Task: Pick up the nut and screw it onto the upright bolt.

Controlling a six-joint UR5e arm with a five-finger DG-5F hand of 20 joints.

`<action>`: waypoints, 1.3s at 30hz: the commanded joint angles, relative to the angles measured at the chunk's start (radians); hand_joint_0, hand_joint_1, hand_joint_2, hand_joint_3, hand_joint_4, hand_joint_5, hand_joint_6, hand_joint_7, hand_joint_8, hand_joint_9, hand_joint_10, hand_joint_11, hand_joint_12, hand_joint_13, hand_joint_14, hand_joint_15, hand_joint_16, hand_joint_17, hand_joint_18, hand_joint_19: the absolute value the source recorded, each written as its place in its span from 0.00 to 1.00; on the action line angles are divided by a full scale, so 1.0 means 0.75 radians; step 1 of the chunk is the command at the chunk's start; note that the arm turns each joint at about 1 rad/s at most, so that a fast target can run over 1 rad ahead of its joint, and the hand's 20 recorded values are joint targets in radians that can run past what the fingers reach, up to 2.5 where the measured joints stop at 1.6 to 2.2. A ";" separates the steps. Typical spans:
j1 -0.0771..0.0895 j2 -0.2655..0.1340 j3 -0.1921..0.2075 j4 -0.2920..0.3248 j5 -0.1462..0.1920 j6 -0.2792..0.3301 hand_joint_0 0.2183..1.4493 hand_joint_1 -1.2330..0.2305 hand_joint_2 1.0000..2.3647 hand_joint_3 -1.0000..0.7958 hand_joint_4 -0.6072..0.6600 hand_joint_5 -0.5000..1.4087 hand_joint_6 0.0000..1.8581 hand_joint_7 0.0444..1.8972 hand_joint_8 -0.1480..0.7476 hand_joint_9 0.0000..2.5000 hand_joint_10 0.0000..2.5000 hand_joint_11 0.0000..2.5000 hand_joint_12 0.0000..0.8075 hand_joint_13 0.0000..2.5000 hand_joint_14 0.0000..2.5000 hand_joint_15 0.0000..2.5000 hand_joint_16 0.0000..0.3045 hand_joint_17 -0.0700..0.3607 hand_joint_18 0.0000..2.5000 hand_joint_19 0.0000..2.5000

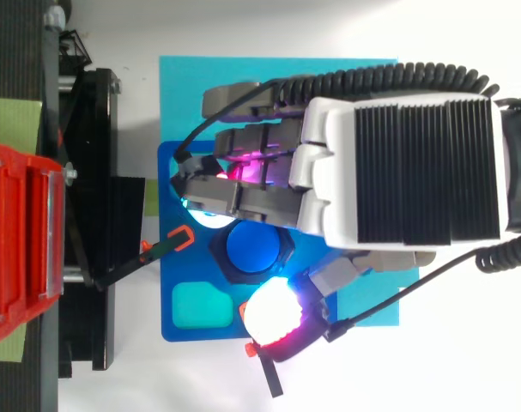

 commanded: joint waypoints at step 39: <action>-0.025 0.000 0.051 0.022 -0.064 -0.006 0.22 0.61 0.00 0.28 0.66 0.20 0.27 0.28 0.38 0.34 0.00 0.00 0.22 0.31 0.00 0.00 0.07 0.27 0.18 0.00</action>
